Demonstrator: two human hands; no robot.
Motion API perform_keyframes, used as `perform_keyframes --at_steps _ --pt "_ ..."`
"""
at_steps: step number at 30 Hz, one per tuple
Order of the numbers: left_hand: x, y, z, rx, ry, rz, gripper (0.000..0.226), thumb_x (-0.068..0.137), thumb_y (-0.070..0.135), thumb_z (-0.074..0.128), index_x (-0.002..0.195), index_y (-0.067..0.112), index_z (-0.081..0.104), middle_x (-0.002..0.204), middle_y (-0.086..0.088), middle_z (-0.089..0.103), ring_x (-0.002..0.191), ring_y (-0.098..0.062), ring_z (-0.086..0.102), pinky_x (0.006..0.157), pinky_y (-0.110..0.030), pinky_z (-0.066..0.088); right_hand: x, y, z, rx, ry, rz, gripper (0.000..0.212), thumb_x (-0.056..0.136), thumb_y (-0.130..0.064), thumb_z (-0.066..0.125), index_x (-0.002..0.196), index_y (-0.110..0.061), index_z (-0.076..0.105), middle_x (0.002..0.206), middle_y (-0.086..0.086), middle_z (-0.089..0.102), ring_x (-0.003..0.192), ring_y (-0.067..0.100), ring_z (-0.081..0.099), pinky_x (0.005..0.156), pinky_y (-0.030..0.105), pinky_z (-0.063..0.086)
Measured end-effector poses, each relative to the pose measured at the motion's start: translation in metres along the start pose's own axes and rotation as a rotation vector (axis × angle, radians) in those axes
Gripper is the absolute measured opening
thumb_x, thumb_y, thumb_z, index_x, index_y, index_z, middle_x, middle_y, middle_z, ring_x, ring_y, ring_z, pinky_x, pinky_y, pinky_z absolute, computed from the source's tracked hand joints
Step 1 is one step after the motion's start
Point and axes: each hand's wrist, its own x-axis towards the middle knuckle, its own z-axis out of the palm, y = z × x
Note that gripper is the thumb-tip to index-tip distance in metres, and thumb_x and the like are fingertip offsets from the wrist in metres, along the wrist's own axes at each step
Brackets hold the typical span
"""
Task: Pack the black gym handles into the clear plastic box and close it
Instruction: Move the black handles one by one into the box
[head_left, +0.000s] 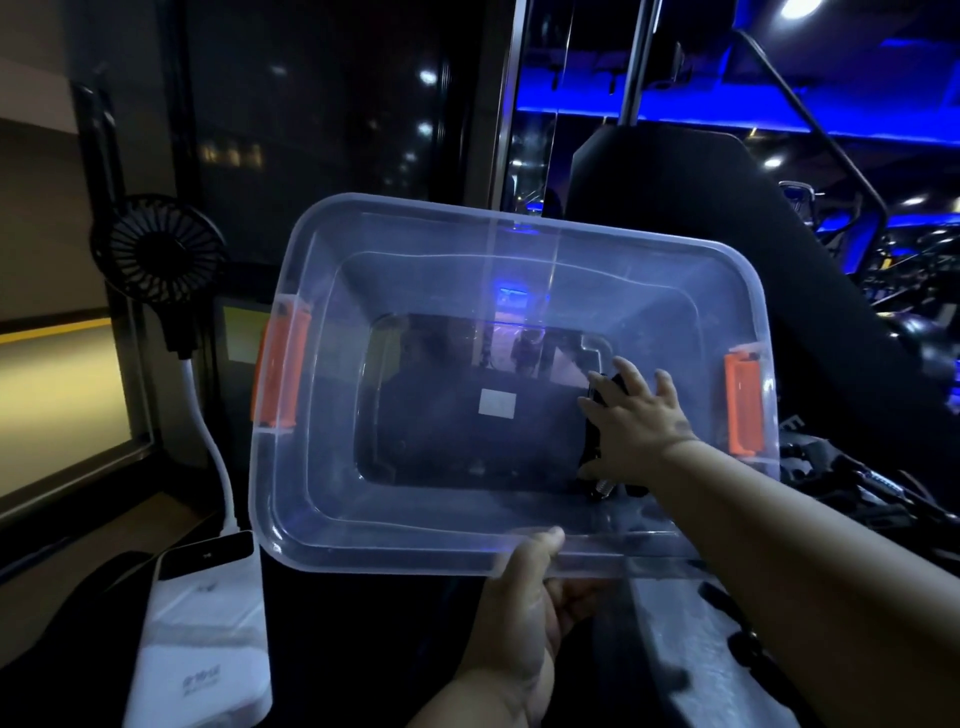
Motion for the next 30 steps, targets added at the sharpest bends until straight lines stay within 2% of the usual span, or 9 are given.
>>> perform_keyframes --at_steps 6,11,15,17,19,23,26,28,30 --pt "-0.003 0.002 0.002 0.062 -0.025 0.024 0.029 0.091 0.024 0.045 0.102 0.003 0.062 0.086 -0.019 0.072 0.069 -0.023 0.07 0.056 -0.028 0.054 -0.017 0.009 -0.014 0.097 0.034 0.04 0.086 0.077 -0.075 0.048 0.147 -0.032 0.025 0.16 -0.003 -0.003 0.145 0.026 -0.014 0.116 0.052 0.001" --pt "-0.005 0.002 0.007 0.111 0.011 0.007 0.024 0.094 0.024 0.046 0.098 0.007 0.062 0.076 -0.011 0.072 0.059 -0.02 0.068 0.05 -0.024 0.051 -0.052 0.012 -0.019 0.223 0.184 0.056 0.076 0.08 -0.069 0.051 0.144 -0.031 0.034 0.158 0.001 0.009 0.145 0.026 -0.007 0.115 0.044 0.01" --pt "-0.002 -0.001 0.007 0.131 0.069 -0.013 0.021 0.092 0.026 0.049 0.102 0.009 0.059 0.075 -0.012 0.069 0.059 -0.021 0.067 0.052 -0.025 0.053 -0.09 0.01 -0.012 0.334 0.313 0.091 0.066 0.079 -0.063 0.058 0.134 -0.028 0.048 0.15 0.004 0.033 0.143 0.027 0.015 0.11 0.042 0.025" --pt "0.0 -0.003 0.005 0.145 0.098 -0.022 0.022 0.092 0.028 0.051 0.106 0.012 0.055 0.081 -0.014 0.068 0.063 -0.022 0.067 0.055 -0.027 0.054 -0.104 0.013 -0.004 0.389 0.433 0.107 0.056 0.077 -0.057 0.059 0.12 -0.021 0.062 0.133 0.007 0.053 0.133 0.031 0.035 0.104 0.042 0.036" --pt "0.0 -0.005 0.004 0.15 0.104 -0.036 0.023 0.092 0.029 0.05 0.108 0.013 0.053 0.088 -0.017 0.068 0.065 -0.022 0.067 0.056 -0.027 0.055 -0.117 0.018 0.001 0.444 0.506 0.144 0.051 0.076 -0.053 0.054 0.11 -0.017 0.067 0.121 0.008 0.06 0.123 0.032 0.045 0.098 0.043 0.045" --pt "-0.001 -0.007 0.003 0.149 0.085 -0.037 0.026 0.092 0.028 0.049 0.112 0.011 0.053 0.085 -0.014 0.069 0.061 -0.019 0.068 0.053 -0.025 0.055 -0.141 0.03 0.012 0.536 0.608 0.246 0.044 0.081 -0.048 0.06 0.114 -0.021 0.064 0.121 0.001 0.057 0.117 0.029 0.045 0.096 0.045 0.044" --pt "-0.002 -0.008 0.005 0.159 0.079 -0.03 0.023 0.092 0.027 0.048 0.108 0.012 0.055 0.084 -0.013 0.07 0.061 -0.018 0.069 0.055 -0.024 0.055 -0.155 0.039 0.023 0.652 0.528 0.264 0.052 0.082 -0.052 0.057 0.125 -0.024 0.057 0.136 -0.005 0.046 0.122 0.024 0.037 0.101 0.044 0.039" --pt "-0.003 -0.008 0.005 0.169 0.078 -0.032 0.022 0.093 0.028 0.048 0.108 0.013 0.054 0.085 -0.013 0.071 0.061 -0.018 0.069 0.056 -0.024 0.055 -0.162 0.043 0.031 0.65 0.513 0.205 0.059 0.081 -0.058 0.049 0.129 -0.024 0.054 0.141 -0.004 0.044 0.125 0.025 0.038 0.101 0.044 0.039" --pt "-0.003 -0.008 0.005 0.175 0.079 -0.031 0.025 0.093 0.028 0.048 0.112 0.013 0.053 0.091 -0.015 0.07 0.061 -0.017 0.069 0.057 -0.024 0.054 -0.169 0.049 0.035 0.674 0.507 0.205 0.059 0.082 -0.059 0.052 0.131 -0.026 0.052 0.142 -0.005 0.043 0.128 0.024 0.038 0.104 0.043 0.037"
